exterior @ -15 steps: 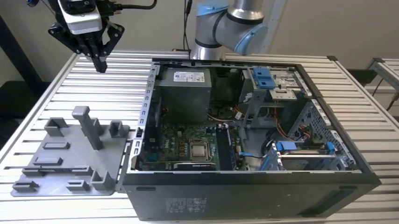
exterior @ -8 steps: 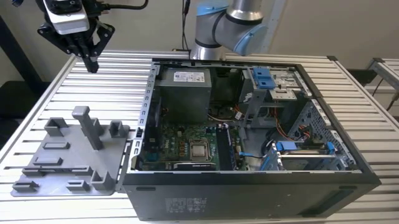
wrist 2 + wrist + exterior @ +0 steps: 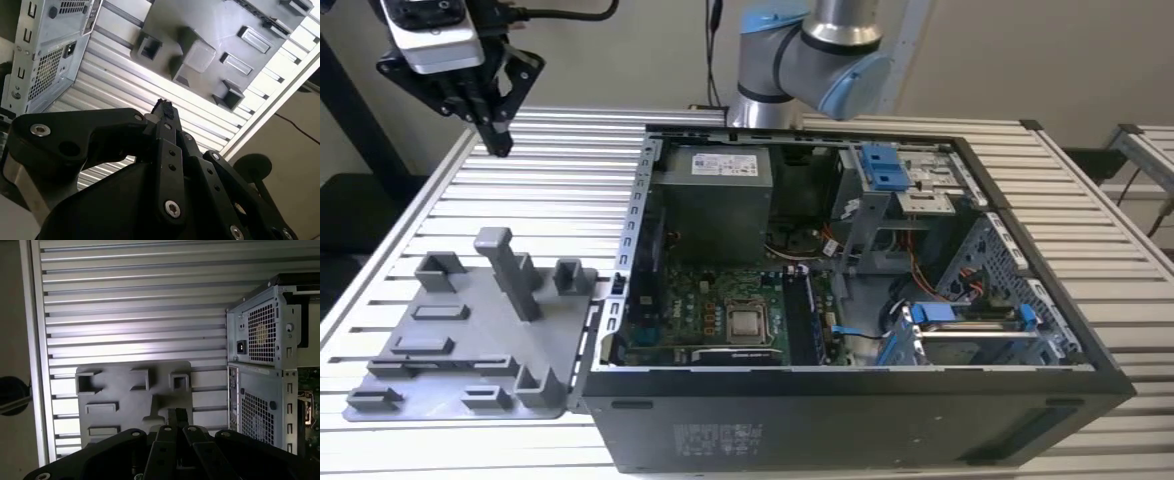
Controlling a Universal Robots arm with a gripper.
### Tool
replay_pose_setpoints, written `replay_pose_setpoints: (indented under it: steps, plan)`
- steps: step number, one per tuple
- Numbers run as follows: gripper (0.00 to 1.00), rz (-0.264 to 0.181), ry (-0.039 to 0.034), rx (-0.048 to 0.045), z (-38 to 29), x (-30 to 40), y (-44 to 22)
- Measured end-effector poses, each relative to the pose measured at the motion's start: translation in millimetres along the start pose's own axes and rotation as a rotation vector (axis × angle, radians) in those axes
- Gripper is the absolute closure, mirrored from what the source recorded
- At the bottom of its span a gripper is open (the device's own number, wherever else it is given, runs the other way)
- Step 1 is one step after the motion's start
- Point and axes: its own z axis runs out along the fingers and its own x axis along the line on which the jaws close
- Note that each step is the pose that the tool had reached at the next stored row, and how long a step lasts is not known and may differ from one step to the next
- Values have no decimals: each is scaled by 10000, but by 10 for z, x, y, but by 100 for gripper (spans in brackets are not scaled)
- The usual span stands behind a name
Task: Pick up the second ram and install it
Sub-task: 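Reach for the second ram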
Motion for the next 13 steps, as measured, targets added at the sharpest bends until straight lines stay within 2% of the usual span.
replay_pose_setpoints:
  steps: [13]
  plan:
    - [89,0,0,0,-7,266,-40]
